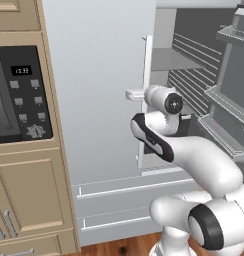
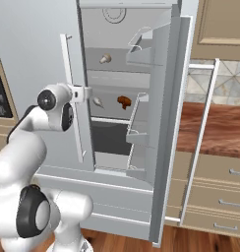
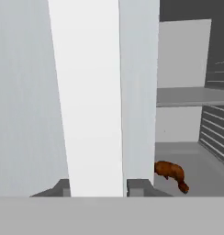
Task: Gather the corn and mushroom from the fridge and place them on a tray on the dining counter. Then gather the chicken drumstick and fish from the fridge and place them on the other tray.
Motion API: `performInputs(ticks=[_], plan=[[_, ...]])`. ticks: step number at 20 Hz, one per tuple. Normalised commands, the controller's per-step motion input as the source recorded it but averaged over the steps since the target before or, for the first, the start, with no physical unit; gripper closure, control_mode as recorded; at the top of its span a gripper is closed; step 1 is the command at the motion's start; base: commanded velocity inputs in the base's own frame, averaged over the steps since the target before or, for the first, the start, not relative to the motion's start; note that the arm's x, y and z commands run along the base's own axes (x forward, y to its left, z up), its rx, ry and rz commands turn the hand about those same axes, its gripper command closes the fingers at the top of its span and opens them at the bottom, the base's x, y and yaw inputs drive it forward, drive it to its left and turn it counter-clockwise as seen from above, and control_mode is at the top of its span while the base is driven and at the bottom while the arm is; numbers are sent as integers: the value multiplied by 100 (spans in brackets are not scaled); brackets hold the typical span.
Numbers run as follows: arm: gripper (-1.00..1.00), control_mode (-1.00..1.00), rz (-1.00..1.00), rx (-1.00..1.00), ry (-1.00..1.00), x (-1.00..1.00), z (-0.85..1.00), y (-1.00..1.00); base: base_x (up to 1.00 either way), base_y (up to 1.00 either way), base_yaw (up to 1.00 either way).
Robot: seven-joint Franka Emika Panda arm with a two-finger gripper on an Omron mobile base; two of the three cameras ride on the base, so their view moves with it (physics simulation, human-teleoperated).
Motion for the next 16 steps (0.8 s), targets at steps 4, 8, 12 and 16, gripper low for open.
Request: performInputs(ticks=[4,8,12,16], plan=[[100,-100,-2,-10,23,-8,0,22,0,0,0],[100,-100,0,-11,0,-95,-22,32,0,0,0],[100,-100,-1,-8,-7,-100,-29,32,0,0,0],[100,-100,-12,-6,1,-100,2,64,0,0,0]])
